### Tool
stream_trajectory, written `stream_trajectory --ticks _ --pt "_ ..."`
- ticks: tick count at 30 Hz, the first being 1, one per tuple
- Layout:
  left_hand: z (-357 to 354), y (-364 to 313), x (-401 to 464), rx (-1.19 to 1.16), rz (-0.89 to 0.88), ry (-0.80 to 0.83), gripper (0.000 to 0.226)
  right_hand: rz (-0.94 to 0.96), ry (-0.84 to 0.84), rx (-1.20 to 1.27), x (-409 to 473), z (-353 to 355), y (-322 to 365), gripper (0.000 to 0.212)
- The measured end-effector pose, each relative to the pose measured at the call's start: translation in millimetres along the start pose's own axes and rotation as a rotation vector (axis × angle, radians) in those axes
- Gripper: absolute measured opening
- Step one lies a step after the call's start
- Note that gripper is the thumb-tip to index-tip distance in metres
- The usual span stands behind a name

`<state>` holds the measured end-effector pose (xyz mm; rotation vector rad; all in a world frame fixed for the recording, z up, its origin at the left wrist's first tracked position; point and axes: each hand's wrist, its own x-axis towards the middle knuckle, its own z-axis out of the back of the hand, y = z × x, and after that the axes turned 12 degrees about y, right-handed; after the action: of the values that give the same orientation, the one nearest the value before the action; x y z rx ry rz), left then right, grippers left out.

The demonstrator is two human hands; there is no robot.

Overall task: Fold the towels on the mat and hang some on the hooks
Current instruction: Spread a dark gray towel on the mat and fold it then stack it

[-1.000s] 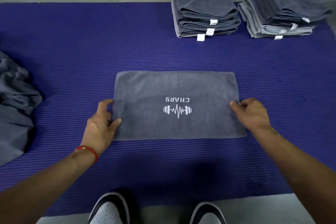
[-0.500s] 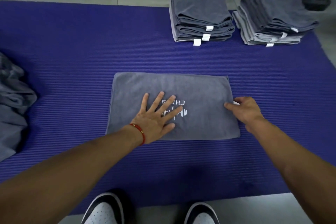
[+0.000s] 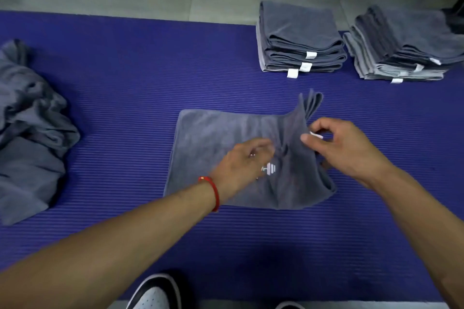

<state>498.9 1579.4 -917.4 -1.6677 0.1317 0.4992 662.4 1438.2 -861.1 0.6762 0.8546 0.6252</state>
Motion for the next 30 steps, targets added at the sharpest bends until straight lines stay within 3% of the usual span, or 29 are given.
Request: stream_trajectory --ticks 2,5,8,11,16,18,24,30 --pt "0.3 -16.8 0.4 -0.368 0.051 -0.006 0.038 0.079 -0.019 -0.075 3.0 -28.8 26.3 0.011" --pt "19.7 -20.6 -6.7 -0.489 0.010 -0.091 0.037 0.301 0.046 -0.280 8.2 -70.2 49.4 0.012" --pt "56.5 -5.6 -17.3 -0.384 -0.025 -0.305 0.023 0.424 0.227 -0.277 4.1 -94.6 49.6 0.024" --pt "97.5 9.7 -30.4 -0.071 -0.018 -0.416 0.025 0.457 0.163 -0.410 0.6 -105.3 31.0 0.034" --pt "143.4 33.1 -40.1 0.120 0.133 -0.240 0.067 0.267 0.457 -0.790 1.4 -124.2 -16.2 0.078" --pt "152.5 33.9 -35.6 0.103 0.147 -0.216 0.065 0.236 0.492 -0.816 1.1 -127.8 -27.0 0.086" --pt "155.4 18.4 -18.3 0.227 -0.013 -0.372 0.029 0.264 0.430 -0.863 2.6 -127.9 -25.1 0.078" --pt "165.1 34.2 -10.3 0.421 0.142 -0.503 0.027 0.375 0.120 -0.927 32.8 -123.4 -9.2 0.056"
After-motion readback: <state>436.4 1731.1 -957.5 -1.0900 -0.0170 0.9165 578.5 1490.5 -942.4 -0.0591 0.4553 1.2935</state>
